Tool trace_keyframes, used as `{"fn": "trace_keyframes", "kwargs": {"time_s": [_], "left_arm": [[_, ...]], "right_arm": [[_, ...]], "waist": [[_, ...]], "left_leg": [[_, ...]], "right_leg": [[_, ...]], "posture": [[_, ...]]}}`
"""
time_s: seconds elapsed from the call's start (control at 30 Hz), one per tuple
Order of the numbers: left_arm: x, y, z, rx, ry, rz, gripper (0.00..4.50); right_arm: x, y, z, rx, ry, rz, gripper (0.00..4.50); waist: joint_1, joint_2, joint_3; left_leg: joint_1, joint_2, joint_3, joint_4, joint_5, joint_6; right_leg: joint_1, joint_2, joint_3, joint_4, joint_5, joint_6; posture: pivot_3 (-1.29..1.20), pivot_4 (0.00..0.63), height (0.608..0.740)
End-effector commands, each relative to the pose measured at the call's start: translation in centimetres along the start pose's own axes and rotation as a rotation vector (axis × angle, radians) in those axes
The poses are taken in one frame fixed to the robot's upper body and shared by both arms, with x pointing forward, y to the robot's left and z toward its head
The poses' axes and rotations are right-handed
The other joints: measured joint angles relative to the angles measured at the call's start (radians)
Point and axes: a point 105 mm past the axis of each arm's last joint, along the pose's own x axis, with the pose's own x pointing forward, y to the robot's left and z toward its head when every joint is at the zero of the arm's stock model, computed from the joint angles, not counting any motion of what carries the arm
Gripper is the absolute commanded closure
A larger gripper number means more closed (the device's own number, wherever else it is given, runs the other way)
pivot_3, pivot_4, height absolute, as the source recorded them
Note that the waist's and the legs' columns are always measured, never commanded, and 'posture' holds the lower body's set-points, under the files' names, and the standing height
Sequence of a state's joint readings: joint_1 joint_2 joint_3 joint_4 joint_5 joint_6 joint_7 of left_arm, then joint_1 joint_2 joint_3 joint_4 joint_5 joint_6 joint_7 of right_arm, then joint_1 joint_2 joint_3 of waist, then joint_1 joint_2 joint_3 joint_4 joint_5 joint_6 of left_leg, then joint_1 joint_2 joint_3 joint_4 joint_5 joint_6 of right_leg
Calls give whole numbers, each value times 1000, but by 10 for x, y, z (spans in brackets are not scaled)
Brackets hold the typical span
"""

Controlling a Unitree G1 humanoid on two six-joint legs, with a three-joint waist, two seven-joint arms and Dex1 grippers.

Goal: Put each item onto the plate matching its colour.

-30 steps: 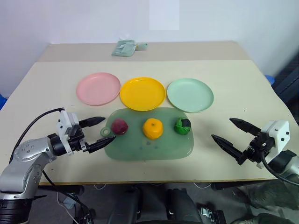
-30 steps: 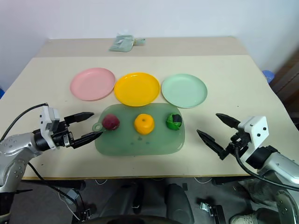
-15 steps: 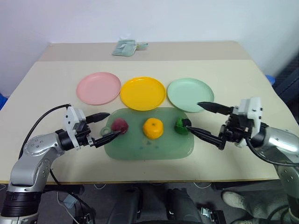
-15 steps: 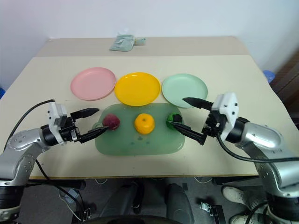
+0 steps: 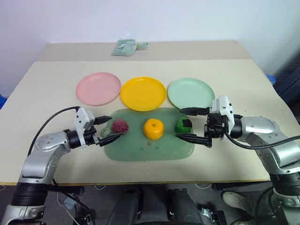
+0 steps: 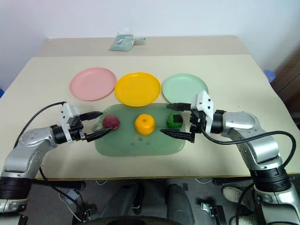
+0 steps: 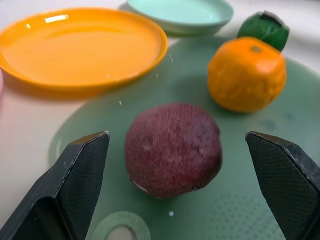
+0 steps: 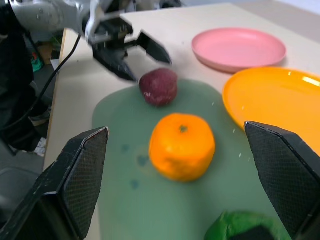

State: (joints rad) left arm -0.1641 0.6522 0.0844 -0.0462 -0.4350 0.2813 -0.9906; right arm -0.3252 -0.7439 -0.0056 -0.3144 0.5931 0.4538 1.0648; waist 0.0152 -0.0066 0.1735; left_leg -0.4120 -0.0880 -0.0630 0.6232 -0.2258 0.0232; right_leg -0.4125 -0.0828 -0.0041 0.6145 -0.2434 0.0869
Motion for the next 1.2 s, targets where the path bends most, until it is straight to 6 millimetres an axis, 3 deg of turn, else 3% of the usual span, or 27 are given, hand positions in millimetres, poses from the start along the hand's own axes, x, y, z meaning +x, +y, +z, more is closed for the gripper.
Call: {"fn": "trace_keyframes", "kwargs": {"time_s": [0.03, 0.1, 0.17, 0.37, 0.57, 0.7, 0.83, 0.97, 1.1, 1.13, 1.2], "left_arm": [[10, 3, 0, 56, -9, 25, 264], [17, 1, 0, 57, -34, 39, 761], [23, 0, 2, 55, -65, 57, 1751], [26, 13, -2, 3, -104, 184, 1751], [39, 87, 32, -84, -235, 673, 1751], [44, 122, 44, -122, -269, 888, 1751], [51, 143, 41, -145, -221, 1031, 1751], [65, 149, 46, -152, -208, 1055, 1751], [74, 145, 62, -173, -294, 999, 265], [72, 143, 64, -169, -315, 989, 36], [67, 138, 65, -149, -341, 964, 36]], "right_arm": [[-2, -2, 7, -38, -24, -14, 14], [-4, -3, 7, -40, -24, -23, 0], [-4, -3, 8, -41, -24, -29, 0], [-2, -5, 17, -53, -32, -52, 0], [6, -9, 28, -68, -57, -88, 0], [9, -13, 30, -72, -72, -115, 0], [11, -19, 28, -78, -80, -148, 0], [12, -22, 25, -78, -82, -160, 0], [11, -25, 23, -82, -84, -175, 0], [12, -26, 23, -84, -88, -184, 0], [16, -29, 23, -91, -91, -200, 0]], "waist": [[0, 0, 0], [0, 0, 0], [0, 0, 0], [-2, 0, 0], [19, -3, 2], [26, -4, 1], [25, -4, 1], [26, -4, 2], [24, -4, 2], [24, -4, 2], [21, -4, 2]], "left_leg": [[0, 0, 0, 0, 0, 0], [0, 0, 0, 0, 0, 0], [0, 0, 0, 0, 0, 0], [0, 0, 0, 1, 0, 0], [0, 0, 0, 8, 0, 0], [0, -1, 0, 10, 0, -1], [0, -2, 1, 9, 0, 1], [-1, -2, 1, 8, 0, 1], [-2, -3, 1, 9, 0, 1], [-2, -3, 1, 9, 0, 1], [-2, -3, 1, 9, 0, 1]], "right_leg": [[0, 0, 0, 0, 0, 0], [0, 0, 0, 0, 0, 0], [0, 0, 0, 0, 0, 0], [0, 0, 0, 1, 1, 1], [1, 1, 0, 6, 3, 6], [2, 2, 0, 4, 8, 11], [1, 1, 0, 4, 9, 13], [0, 2, 0, 5, 9, 13], [-1, 1, 0, 5, 10, 14], [-1, 1, 0, 5, 10, 14], [-1, 1, 0, 5, 10, 14]], "posture": [[0, 150, 740], [0, 150, 740], [0, 150, 740], [0, 150, 740], [0, 150, 740], [0, 150, 740], [0, 150, 740], [0, 150, 740], [0, 150, 740], [0, 150, 740], [0, 150, 740]]}}
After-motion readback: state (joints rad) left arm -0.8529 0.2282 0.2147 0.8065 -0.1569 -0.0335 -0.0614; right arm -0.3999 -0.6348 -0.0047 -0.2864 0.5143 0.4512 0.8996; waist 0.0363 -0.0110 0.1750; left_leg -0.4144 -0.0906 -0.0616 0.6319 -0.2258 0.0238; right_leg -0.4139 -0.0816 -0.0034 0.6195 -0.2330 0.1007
